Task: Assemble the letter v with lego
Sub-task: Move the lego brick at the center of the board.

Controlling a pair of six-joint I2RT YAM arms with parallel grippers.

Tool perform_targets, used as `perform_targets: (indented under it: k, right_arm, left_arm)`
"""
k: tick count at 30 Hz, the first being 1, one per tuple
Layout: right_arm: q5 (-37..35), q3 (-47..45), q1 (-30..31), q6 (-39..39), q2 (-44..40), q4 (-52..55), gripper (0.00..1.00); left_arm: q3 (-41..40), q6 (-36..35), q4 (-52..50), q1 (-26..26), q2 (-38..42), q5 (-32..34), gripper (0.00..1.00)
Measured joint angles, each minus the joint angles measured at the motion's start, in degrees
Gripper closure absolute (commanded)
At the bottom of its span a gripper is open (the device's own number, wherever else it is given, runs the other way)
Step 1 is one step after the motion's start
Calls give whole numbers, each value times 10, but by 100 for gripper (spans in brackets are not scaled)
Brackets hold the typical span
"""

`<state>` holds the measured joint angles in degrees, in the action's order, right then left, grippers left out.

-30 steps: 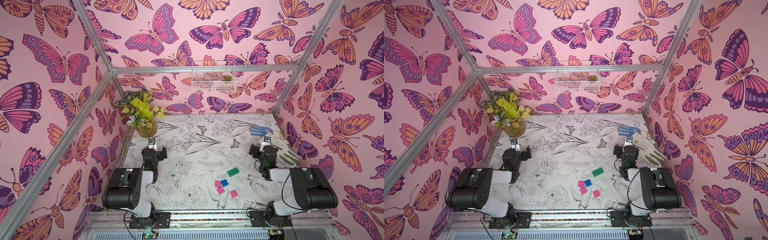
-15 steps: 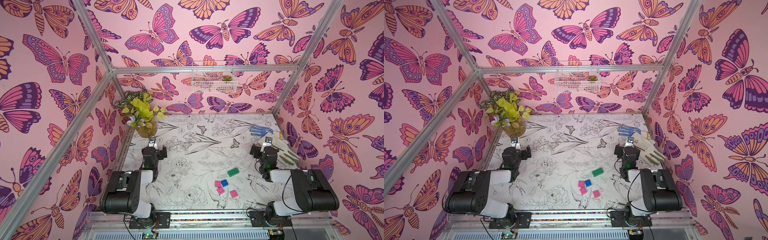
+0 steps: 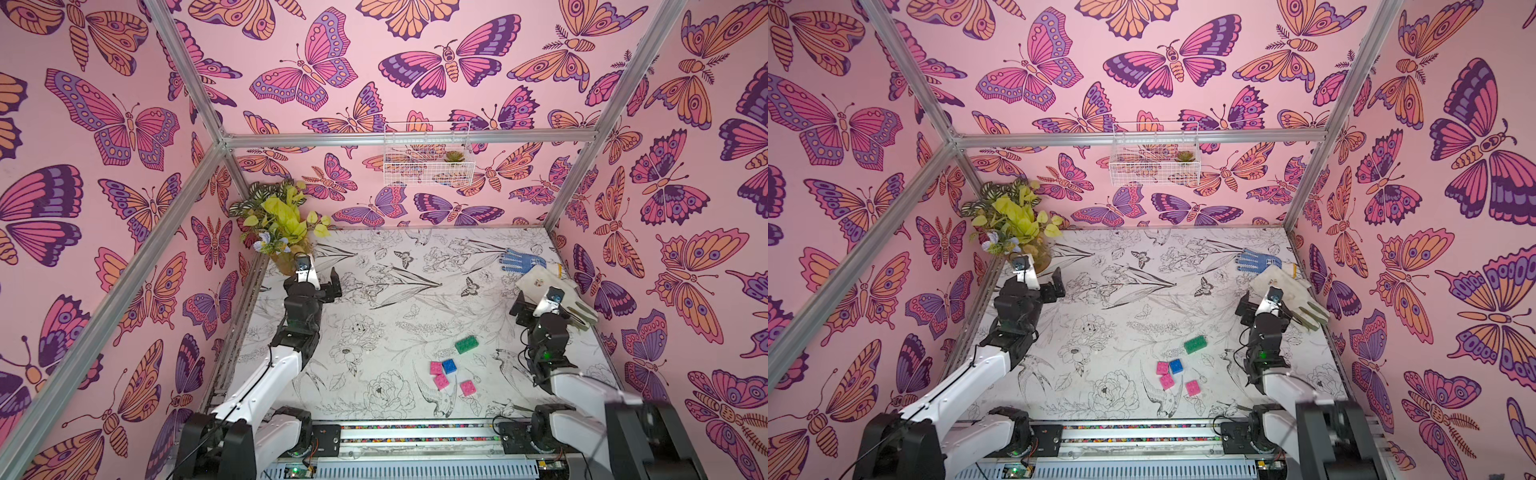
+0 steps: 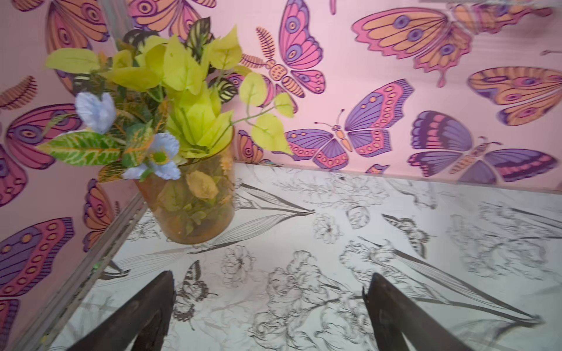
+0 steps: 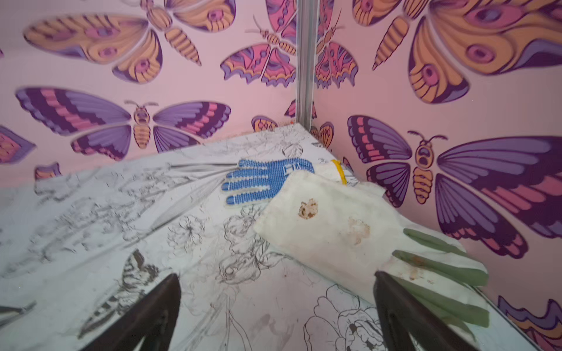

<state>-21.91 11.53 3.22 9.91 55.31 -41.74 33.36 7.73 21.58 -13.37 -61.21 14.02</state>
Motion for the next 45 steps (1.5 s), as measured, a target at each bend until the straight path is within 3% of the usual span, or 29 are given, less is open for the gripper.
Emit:
perform_targets:
  k: [5, 10, 14, 19, 28, 35, 45]
  right_arm:
    - [15, 80, 3, 76, -186, 193, 1]
    - [45, 139, 3, 129, -256, 379, 1]
    - [79, 189, 3, 165, -225, 494, 1]
    - [135, 256, 3, 192, -144, 587, 1]
    - [160, 344, 3, 208, -101, 651, 1]
    - [192, 432, -4, 212, 7, 672, 1]
    - [224, 424, -55, 233, 31, 681, 1]
  left_arm:
    - [83, 57, -115, -67, 0, -65, 1]
    - [111, 103, -181, -168, -6, -119, 1]
    - [150, 144, -236, -238, -49, -187, 1]
    - [210, 139, -282, -320, -128, -257, 1]
    - [349, 32, -385, -460, -346, -203, 0]
    - [432, -61, -431, -484, -455, -165, 0]
    - [502, -175, -443, -493, -538, -127, 2]
